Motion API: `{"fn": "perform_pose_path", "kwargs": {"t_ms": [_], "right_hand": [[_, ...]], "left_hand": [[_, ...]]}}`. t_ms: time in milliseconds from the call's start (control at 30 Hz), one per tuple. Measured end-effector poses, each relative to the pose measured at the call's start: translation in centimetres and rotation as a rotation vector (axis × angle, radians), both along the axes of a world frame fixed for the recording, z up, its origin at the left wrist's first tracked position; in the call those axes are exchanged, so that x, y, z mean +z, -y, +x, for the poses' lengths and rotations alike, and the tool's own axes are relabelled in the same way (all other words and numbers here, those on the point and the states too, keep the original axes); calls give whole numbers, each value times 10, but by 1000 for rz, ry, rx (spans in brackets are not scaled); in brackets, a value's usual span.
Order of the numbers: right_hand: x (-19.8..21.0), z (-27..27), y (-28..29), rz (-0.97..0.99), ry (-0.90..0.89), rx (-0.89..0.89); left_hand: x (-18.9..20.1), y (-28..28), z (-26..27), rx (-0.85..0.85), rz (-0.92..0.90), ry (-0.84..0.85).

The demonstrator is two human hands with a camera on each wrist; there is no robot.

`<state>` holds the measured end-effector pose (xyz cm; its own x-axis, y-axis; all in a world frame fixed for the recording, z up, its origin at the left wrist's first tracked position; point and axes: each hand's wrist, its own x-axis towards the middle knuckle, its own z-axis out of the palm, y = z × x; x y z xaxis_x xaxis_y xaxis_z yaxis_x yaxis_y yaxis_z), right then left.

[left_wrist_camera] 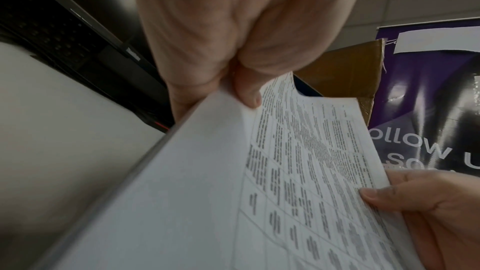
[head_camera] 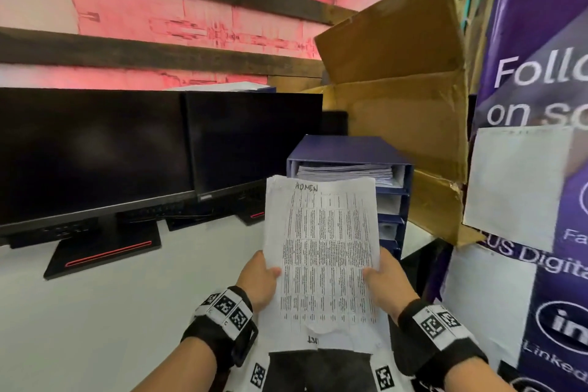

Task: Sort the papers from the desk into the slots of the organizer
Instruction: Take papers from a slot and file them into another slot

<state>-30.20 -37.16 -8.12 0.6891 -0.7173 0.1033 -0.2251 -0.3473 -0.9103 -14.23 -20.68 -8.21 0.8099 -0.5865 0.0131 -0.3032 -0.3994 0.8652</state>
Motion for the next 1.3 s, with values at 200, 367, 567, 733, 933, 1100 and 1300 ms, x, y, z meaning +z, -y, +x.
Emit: {"fn": "perform_pose_path", "kwargs": {"t_ms": [200,367,567,733,933,1100,1300], "right_hand": [[8,-30,11,98,-77,-2],[14,-42,28,201,-88,-32],[23,-47,49,283,-96,-9],[39,-41,65,335,-81,-26],[43,-18,91,337,-102,-86],[36,0,112,371,-161,-96],[43,15,126,383,-165,-115]], "left_hand": [[4,25,-15,-69,146,-27],[6,43,-9,-171,195,-59],[1,51,8,-260,157,-271],[32,46,3,-231,27,-445],[52,57,16,-175,-85,-514],[55,69,27,-127,-97,-542],[58,82,40,-78,-195,-584]]}}
